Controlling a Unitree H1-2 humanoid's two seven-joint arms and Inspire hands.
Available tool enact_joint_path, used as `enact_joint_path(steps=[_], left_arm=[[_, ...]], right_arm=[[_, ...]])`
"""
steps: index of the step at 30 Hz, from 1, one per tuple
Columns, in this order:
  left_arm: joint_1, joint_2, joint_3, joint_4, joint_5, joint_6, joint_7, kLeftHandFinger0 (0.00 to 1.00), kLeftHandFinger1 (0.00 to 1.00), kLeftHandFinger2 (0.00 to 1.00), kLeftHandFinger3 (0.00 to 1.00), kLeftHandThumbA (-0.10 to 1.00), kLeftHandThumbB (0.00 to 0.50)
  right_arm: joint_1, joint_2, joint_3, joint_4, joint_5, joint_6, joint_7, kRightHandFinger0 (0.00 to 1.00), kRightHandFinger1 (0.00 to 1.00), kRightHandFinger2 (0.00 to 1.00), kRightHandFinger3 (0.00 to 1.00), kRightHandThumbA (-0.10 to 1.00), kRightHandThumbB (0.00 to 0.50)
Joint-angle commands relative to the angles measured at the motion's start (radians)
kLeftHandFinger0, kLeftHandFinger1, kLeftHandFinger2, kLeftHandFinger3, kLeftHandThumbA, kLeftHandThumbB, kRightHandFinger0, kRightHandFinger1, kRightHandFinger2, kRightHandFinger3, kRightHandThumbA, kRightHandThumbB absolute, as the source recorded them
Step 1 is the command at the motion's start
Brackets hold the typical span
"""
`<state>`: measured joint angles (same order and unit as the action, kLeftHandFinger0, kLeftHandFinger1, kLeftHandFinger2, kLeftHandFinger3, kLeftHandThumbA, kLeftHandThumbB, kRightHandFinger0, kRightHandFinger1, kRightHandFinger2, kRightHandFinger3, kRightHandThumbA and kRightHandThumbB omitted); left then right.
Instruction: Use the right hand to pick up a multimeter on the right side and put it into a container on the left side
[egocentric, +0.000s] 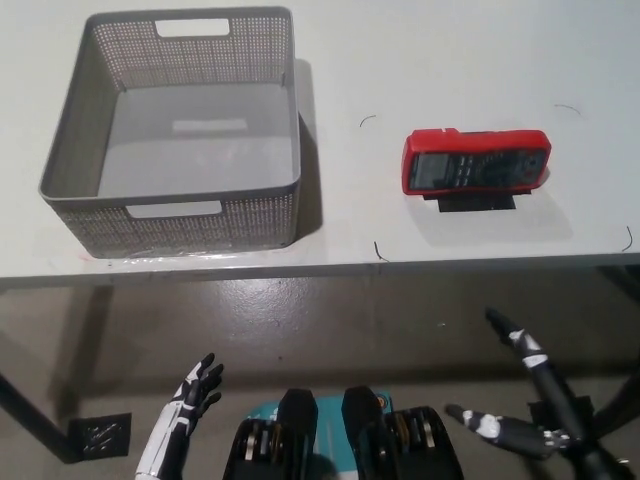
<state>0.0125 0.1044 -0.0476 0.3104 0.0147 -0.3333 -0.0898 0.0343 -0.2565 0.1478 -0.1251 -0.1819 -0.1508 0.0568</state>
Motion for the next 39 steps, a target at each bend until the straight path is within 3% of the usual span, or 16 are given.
enact_joint_path(steps=[1,6,10,13,18,25,30,37,39], left_arm=[[-0.030,0.017,-0.013,-0.045,-0.015,-0.036,-0.038,1.00,1.00,1.00,1.00,1.00,0.349],[-0.032,0.019,-0.015,-0.047,-0.012,-0.025,-0.041,1.00,1.00,1.00,1.00,1.00,0.367],[-0.029,0.022,-0.017,-0.048,-0.014,-0.027,-0.046,1.00,1.00,1.00,1.00,1.00,0.376],[-0.031,0.023,-0.016,-0.047,-0.013,-0.026,-0.049,1.00,1.00,1.00,1.00,1.00,0.359],[-0.035,0.026,-0.015,-0.044,-0.006,-0.015,-0.046,1.00,1.00,1.00,1.00,1.00,0.366],[-0.035,0.026,-0.016,-0.041,-0.009,-0.016,-0.052,1.00,1.00,1.00,1.00,1.00,0.367],[-0.037,0.026,-0.017,-0.031,-0.004,-0.029,-0.053,1.00,1.00,1.00,1.00,1.00,0.371],[-0.034,0.025,-0.020,-0.034,0.000,-0.021,-0.054,1.00,1.00,1.00,1.00,1.00,0.372],[-0.034,0.025,-0.020,-0.033,-0.001,-0.025,-0.054,1.00,1.00,1.00,1.00,1.00,0.365]], right_arm=[[-0.001,-0.105,-0.067,-0.262,-0.095,0.088,0.052,1.00,1.00,1.00,1.00,1.00,0.338],[-0.097,-0.209,-0.112,-0.446,-0.271,0.247,0.143,1.00,1.00,1.00,1.00,1.00,0.424],[-0.255,-0.282,-0.101,-0.460,-0.322,0.348,0.232,1.00,1.00,1.00,1.00,1.00,0.391],[-0.415,-0.336,-0.050,-0.409,-0.356,0.444,0.333,1.00,1.00,1.00,1.00,1.00,0.397],[-0.654,-0.390,0.054,-0.240,-0.360,0.527,0.469,1.00,1.00,1.00,1.00,1.00,0.370],[-0.934,-0.362,0.205,0.089,-0.395,0.558,0.580,1.00,1.00,1.00,1.00,1.00,0.378],[-1.080,-0.309,0.301,0.351,-0.430,0.536,0.585,1.00,1.00,1.00,1.00,1.00,0.410],[-1.196,-0.230,0.377,0.611,-0.430,0.504,0.561,1.00,1.00,1.00,1.00,1.00,0.403],[-1.230,-0.202,0.404,0.698,-0.444,0.488,0.552,1.00,1.00,1.00,1.00,1.00,0.434]])
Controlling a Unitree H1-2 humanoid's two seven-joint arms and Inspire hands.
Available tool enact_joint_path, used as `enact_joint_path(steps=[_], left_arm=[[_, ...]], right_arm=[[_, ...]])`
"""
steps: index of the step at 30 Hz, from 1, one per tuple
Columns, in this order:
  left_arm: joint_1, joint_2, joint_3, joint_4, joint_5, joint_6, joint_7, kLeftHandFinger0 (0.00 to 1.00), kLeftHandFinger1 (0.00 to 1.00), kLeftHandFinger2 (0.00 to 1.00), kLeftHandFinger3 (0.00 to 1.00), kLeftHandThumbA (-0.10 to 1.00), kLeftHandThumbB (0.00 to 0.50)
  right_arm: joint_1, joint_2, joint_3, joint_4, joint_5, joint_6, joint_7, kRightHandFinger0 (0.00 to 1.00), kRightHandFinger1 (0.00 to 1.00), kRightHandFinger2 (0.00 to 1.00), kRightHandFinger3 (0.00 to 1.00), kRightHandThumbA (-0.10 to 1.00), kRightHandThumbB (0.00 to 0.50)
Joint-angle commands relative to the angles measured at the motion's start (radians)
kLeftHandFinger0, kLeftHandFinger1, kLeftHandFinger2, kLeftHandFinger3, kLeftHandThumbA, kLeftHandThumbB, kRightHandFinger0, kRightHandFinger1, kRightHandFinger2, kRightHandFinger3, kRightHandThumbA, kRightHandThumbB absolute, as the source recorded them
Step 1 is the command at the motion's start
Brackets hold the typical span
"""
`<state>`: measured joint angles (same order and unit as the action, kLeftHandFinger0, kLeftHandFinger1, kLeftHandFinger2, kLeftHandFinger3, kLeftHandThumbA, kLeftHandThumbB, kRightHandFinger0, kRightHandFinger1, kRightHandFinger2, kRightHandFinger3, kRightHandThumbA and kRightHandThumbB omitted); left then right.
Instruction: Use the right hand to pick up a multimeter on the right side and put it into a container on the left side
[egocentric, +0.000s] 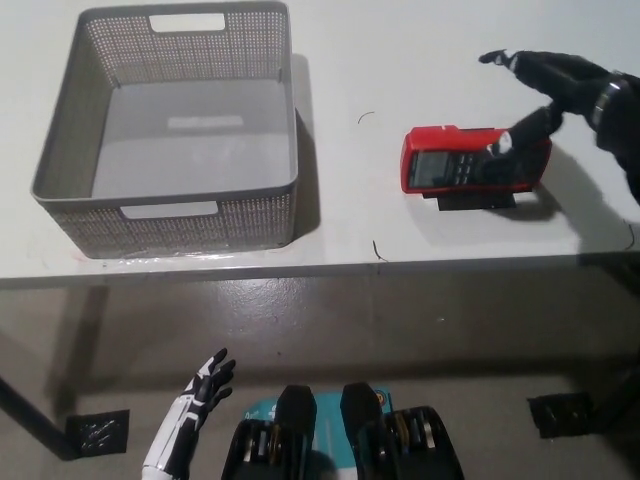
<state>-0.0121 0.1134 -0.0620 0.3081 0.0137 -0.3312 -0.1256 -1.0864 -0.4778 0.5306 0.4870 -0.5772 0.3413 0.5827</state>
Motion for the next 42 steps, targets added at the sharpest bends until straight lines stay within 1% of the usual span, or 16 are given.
enact_joint_path(steps=[1,10,27,28,31,32,33,34,35,36,37,38,39,40,41,42], left_arm=[[-0.011,0.014,-0.005,-0.028,-0.004,-0.029,-0.018,1.00,1.00,1.00,1.00,1.00,0.366],[-0.010,0.017,-0.010,-0.035,-0.005,-0.020,-0.022,1.00,1.00,1.00,1.00,1.00,0.382],[-0.009,0.019,-0.011,-0.024,-0.015,-0.033,-0.041,1.00,1.00,1.00,1.00,1.00,0.377],[-0.010,0.017,-0.012,-0.024,-0.014,-0.033,-0.041,1.00,1.00,1.00,1.00,1.00,0.376],[-0.013,0.013,-0.015,-0.021,-0.016,-0.034,-0.045,1.00,1.00,1.00,1.00,1.00,0.361],[-0.014,0.014,-0.014,-0.023,-0.015,-0.030,-0.046,1.00,1.00,1.00,1.00,1.00,0.361],[-0.017,0.014,-0.013,-0.026,-0.016,-0.025,-0.045,1.00,1.00,1.00,1.00,1.00,0.367],[-0.019,0.012,-0.011,-0.027,-0.018,-0.023,-0.045,1.00,1.00,1.00,1.00,1.00,0.367],[-0.023,0.013,-0.009,-0.030,-0.017,-0.015,-0.045,1.00,1.00,1.00,1.00,1.00,0.379],[-0.025,0.015,-0.009,-0.030,-0.017,-0.015,-0.046,1.00,1.00,1.00,1.00,1.00,0.373],[-0.030,0.017,-0.009,-0.032,-0.015,-0.012,-0.047,1.00,1.00,1.00,1.00,1.00,0.382],[-0.034,0.019,-0.009,-0.034,-0.013,-0.006,-0.047,1.00,1.00,1.00,1.00,1.00,0.382],[-0.038,0.019,-0.010,-0.033,-0.012,-0.004,-0.049,1.00,1.00,1.00,1.00,1.00,0.383],[-0.041,0.020,-0.009,-0.031,-0.016,-0.003,-0.051,1.00,1.00,1.00,1.00,1.00,0.396],[-0.043,0.020,-0.009,-0.030,-0.014,-0.002,-0.051,1.00,1.00,1.00,1.00,1.00,0.397],[-0.044,0.019,-0.009,-0.030,-0.017,0.002,-0.053,1.00,1.00,1.00,1.00,1.00,0.397]], right_arm=[[-0.129,0.037,0.034,0.140,-0.054,-0.012,0.015,1.00,1.00,1.00,1.00,1.00,0.439],[-0.171,0.105,0.049,0.343,-0.052,-0.065,-0.029,1.00,1.00,1.00,1.00,1.00,0.486],[-0.210,0.241,0.105,0.784,-0.070,-0.220,-0.128,1.00,1.00,1.00,1.00,1.00,0.500],[-0.203,0.251,0.103,0.813,-0.069,-0.228,-0.152,1.00,1.00,1.00,1.00,1.00,0.499],[-0.175,0.272,0.103,0.877,-0.068,-0.281,-0.225,1.00,1.00,1.00,1.00,1.00,0.439],[-0.162,0.281,0.089,0.893,-0.056,-0.287,-0.282,1.00,1.00,1.00,1.00,0.70,0.424],[-0.147,0.288,0.074,0.905,-0.046,-0.290,-0.350,0.98,1.00,1.00,1.00,0.40,0.378],[-0.142,0.291,0.074,0.910,-0.049,-0.291,-0.383,0.91,1.00,1.00,1.00,0.32,0.386],[-0.123,0.290,0.083,0.913,-0.063,-0.323,-0.465,0.56,0.66,0.72,0.64,-0.07,0.298],[-0.114,0.289,0.076,0.914,-0.057,-0.340,-0.494,0.04,0.20,0.38,0.39,-0.10,0.244],[-0.107,0.286,0.054,0.916,-0.034,-0.358,-0.509,0.00,0.12,0.33,0.34,-0.10,0.165],[-0.100,0.282,0.003,0.919,0.018,-0.376,-0.511,0.00,0.12,0.41,0.38,-0.10,0.168],[-0.099,0.281,-0.009,0.921,0.027,-0.380,-0.514,0.00,0.29,0.66,0.62,-0.10,0.168],[-0.097,0.276,-0.056,0.923,0.065,-0.382,-0.504,0.00,0.42,0.79,0.71,-0.10,0.160],[-0.098,0.275,-0.084,0.925,0.079,-0.382,-0.495,0.00,0.43,0.79,0.70,-0.10,0.159],[-0.099,0.270,-0.130,0.927,0.108,-0.382,-0.486,0.00,0.52,0.86,0.74,-0.10,0.167]])
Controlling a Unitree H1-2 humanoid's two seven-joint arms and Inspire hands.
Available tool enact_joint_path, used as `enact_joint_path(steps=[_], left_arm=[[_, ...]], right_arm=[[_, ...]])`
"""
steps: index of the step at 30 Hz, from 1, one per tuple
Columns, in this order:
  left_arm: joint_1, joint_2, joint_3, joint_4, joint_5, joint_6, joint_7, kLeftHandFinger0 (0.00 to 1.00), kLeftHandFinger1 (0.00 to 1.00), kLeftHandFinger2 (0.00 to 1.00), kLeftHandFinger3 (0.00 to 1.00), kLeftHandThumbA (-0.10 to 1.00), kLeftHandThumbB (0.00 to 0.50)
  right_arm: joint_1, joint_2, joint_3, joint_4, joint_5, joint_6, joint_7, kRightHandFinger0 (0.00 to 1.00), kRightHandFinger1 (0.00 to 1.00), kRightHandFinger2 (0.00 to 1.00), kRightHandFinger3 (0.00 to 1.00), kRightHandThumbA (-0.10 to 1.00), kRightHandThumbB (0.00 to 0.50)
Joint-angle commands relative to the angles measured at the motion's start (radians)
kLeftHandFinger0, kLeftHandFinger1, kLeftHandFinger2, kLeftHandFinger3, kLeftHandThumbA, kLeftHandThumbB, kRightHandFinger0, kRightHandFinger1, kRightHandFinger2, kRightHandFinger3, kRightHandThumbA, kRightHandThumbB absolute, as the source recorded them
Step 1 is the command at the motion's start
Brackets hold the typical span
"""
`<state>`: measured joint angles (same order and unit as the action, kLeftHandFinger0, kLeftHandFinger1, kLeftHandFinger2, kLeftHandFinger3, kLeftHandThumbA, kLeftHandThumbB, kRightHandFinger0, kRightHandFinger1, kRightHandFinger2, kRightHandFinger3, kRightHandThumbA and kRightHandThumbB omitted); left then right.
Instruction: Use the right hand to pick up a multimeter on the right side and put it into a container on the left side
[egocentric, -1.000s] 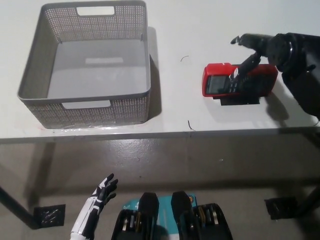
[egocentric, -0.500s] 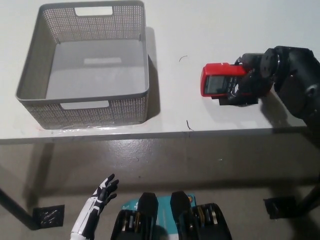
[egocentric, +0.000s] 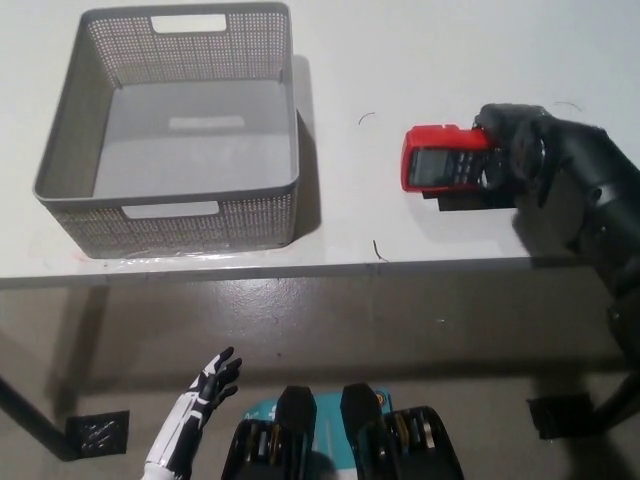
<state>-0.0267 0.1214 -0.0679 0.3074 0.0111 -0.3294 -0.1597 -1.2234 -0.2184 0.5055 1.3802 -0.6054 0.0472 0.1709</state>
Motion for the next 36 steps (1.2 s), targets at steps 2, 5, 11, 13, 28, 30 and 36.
enact_joint_path(steps=[2,5,11,13,28,30,36], left_arm=[[-0.033,0.013,-0.004,-0.028,-0.008,-0.004,-0.019,1.00,1.00,1.00,1.00,1.00,0.380],[-0.033,0.014,-0.007,-0.019,0.000,-0.015,-0.019,1.00,1.00,1.00,1.00,1.00,0.366],[-0.026,0.015,-0.010,-0.011,-0.001,-0.024,-0.024,1.00,1.00,1.00,1.00,1.00,0.347],[-0.026,0.020,-0.011,-0.007,-0.004,-0.036,-0.031,1.00,1.00,1.00,1.00,1.00,0.335],[-0.012,0.016,-0.007,0.007,-0.004,-0.030,-0.024,1.00,1.00,1.00,1.00,1.00,0.311],[-0.007,0.016,-0.006,0.007,-0.006,-0.031,-0.025,1.00,1.00,1.00,1.00,1.00,0.302],[0.000,0.011,-0.006,0.013,-0.009,-0.035,-0.023,1.00,1.00,1.00,1.00,1.00,0.300]], right_arm=[[0.042,0.003,-0.208,0.036,0.201,-0.085,-0.062,0.00,0.57,0.84,0.79,-0.10,0.130],[0.052,-0.004,-0.336,0.037,0.286,-0.070,-0.046,0.04,0.57,0.84,0.77,-0.10,0.156],[0.060,-0.003,-0.522,0.040,0.385,-0.042,-0.041,0.04,0.48,0.81,0.67,-0.10,0.163],[0.059,-0.001,-0.624,0.041,0.465,-0.020,-0.021,0.06,0.53,0.85,0.78,-0.10,0.158],[0.032,0.045,-1.269,0.040,0.912,0.185,0.142,0.00,0.00,0.52,0.55,-0.10,0.135],[0.014,0.059,-1.315,0.036,0.938,0.219,0.129,0.00,0.02,0.55,0.57,-0.10,0.164],[-0.039,0.114,-1.351,-0.011,0.945,0.252,0.191,0.00,0.07,0.62,0.58,-0.10,0.144]])
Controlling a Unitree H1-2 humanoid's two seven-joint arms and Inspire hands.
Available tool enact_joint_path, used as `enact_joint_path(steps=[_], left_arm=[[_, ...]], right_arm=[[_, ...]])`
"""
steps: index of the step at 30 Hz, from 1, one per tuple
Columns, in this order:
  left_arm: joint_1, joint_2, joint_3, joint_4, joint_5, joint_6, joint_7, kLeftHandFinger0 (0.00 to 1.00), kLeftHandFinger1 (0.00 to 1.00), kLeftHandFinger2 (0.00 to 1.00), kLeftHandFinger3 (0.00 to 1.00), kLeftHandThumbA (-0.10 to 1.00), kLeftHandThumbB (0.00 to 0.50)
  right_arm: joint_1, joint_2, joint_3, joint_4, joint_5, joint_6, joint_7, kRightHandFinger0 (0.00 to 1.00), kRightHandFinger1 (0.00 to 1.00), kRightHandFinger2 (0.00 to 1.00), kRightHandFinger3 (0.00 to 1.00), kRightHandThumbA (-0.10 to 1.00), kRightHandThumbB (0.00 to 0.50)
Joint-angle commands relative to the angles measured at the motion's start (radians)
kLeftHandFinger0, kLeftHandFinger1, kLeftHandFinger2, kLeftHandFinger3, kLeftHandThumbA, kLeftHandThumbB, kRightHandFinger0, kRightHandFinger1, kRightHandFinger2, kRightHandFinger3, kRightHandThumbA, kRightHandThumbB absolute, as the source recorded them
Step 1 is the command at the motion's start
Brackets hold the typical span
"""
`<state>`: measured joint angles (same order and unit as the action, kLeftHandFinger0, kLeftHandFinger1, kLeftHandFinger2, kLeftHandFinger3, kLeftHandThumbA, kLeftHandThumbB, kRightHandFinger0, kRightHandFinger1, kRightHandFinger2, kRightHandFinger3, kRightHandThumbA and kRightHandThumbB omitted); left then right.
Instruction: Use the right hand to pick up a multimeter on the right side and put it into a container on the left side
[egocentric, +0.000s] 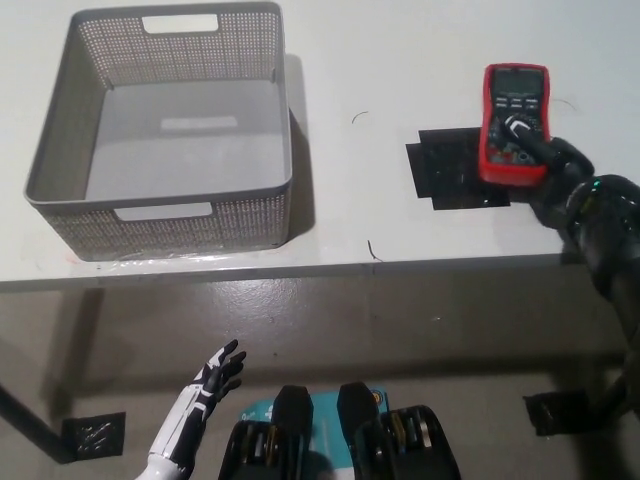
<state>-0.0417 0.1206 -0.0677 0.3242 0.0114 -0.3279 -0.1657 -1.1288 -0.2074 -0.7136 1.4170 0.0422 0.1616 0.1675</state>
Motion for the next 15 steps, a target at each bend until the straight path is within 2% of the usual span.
enact_joint_path(steps=[1,3,4,5,6,7,8,9,10,12,15], left_arm=[[0.017,0.013,-0.007,-0.005,-0.008,-0.037,-0.018,1.00,1.00,1.00,1.00,1.00,0.294],[0.017,0.013,-0.007,-0.005,-0.013,-0.039,-0.021,1.00,1.00,1.00,1.00,1.00,0.302],[0.019,0.011,-0.007,-0.007,-0.015,-0.039,-0.022,1.00,1.00,1.00,1.00,1.00,0.297],[0.020,0.011,-0.007,-0.006,-0.015,-0.041,-0.022,1.00,1.00,1.00,1.00,1.00,0.295],[0.019,0.011,-0.007,-0.005,-0.014,-0.043,-0.022,1.00,1.00,1.00,1.00,1.00,0.294],[0.020,0.012,-0.009,-0.001,-0.010,-0.052,-0.021,1.00,1.00,1.00,1.00,1.00,0.284],[0.021,0.012,-0.009,-0.001,-0.008,-0.054,-0.020,1.00,1.00,1.00,1.00,1.00,0.284],[0.021,0.012,-0.011,-0.004,-0.002,-0.051,-0.018,1.00,1.00,1.00,1.00,1.00,0.291],[0.022,0.012,-0.011,-0.004,-0.002,-0.048,-0.018,1.00,1.00,1.00,1.00,1.00,0.291],[0.025,0.009,-0.010,-0.010,-0.009,-0.038,-0.020,1.00,1.00,1.00,1.00,1.00,0.297],[0.030,0.009,-0.013,-0.007,-0.002,-0.052,-0.021,1.00,1.00,1.00,1.00,1.00,0.268]], right_arm=[[-0.141,0.116,-0.126,-0.066,0.294,0.134,0.203,0.00,0.07,0.62,0.58,-0.10,0.157],[-0.161,0.137,-0.121,-0.096,0.298,0.156,0.211,0.00,0.08,0.61,0.55,-0.10,0.144],[-0.169,0.154,-0.105,-0.130,0.295,0.168,0.216,0.00,0.08,0.58,0.61,-0.10,0.154],[-0.176,0.165,-0.096,-0.152,0.296,0.182,0.220,0.00,0.05,0.52,0.61,-0.10,0.149],[-0.181,0.173,-0.089,-0.170,0.303,0.200,0.227,0.00,0.03,0.50,0.59,-0.10,0.146],[-0.189,0.190,-0.068,-0.208,0.308,0.223,0.243,0.00,0.02,0.48,0.46,-0.10,0.138],[-0.194,0.197,-0.067,-0.224,0.318,0.241,0.246,0.00,0.02,0.49,0.44,-0.10,0.135],[-0.204,0.214,-0.068,-0.264,0.346,0.275,0.247,0.00,0.06,0.57,0.68,-0.10,0.130],[-0.209,0.225,-0.063,-0.288,0.355,0.287,0.236,0.00,0.08,0.60,1.00,-0.10,0.152],[-0.228,0.250,-0.050,-0.333,0.369,0.306,0.209,0.00,0.10,0.63,1.00,-0.10,0.157],[-0.240,0.274,-0.025,-0.372,0.392,0.308,0.191,0.00,0.07,0.60,1.00,-0.10,0.174]])
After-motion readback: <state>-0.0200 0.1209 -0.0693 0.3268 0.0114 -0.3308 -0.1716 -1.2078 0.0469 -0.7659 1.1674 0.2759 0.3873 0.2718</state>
